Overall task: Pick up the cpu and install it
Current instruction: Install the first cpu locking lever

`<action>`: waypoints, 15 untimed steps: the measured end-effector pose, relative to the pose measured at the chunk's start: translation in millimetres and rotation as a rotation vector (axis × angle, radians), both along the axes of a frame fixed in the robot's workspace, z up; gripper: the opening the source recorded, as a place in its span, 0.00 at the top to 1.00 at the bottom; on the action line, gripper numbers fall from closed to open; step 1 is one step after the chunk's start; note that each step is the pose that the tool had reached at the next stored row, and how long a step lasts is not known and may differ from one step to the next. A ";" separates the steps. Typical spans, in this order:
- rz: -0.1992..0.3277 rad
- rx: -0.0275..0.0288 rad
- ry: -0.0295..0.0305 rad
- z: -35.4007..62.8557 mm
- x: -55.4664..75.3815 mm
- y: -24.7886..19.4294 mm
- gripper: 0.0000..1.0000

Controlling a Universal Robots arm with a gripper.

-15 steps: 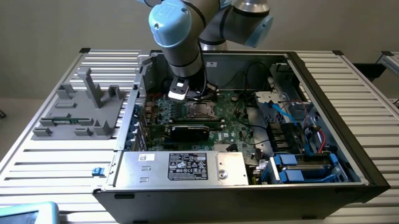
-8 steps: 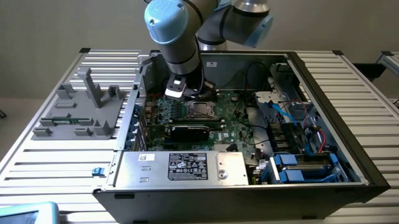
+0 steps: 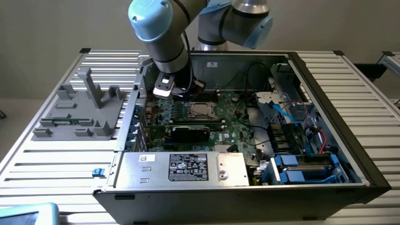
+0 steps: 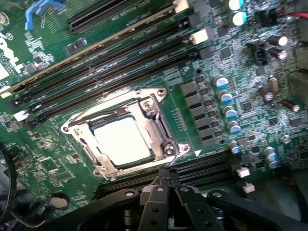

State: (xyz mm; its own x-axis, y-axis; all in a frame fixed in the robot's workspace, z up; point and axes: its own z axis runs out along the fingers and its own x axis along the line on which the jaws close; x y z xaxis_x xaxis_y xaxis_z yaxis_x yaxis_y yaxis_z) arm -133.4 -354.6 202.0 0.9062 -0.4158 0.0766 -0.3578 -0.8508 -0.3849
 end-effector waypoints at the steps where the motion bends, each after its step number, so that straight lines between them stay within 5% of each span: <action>1: 0.000 0.0000 -0.0007 -0.2 -2.1 0.0 0.89; 15: 0.000 0.0010 -0.0186 -5.9 -3.4 5.9 0.89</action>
State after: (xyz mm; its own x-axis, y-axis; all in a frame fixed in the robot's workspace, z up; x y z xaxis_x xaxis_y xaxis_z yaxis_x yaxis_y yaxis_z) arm -136.8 -348.7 196.0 0.9047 -0.4158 0.0931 -0.3505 -0.8505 -0.3923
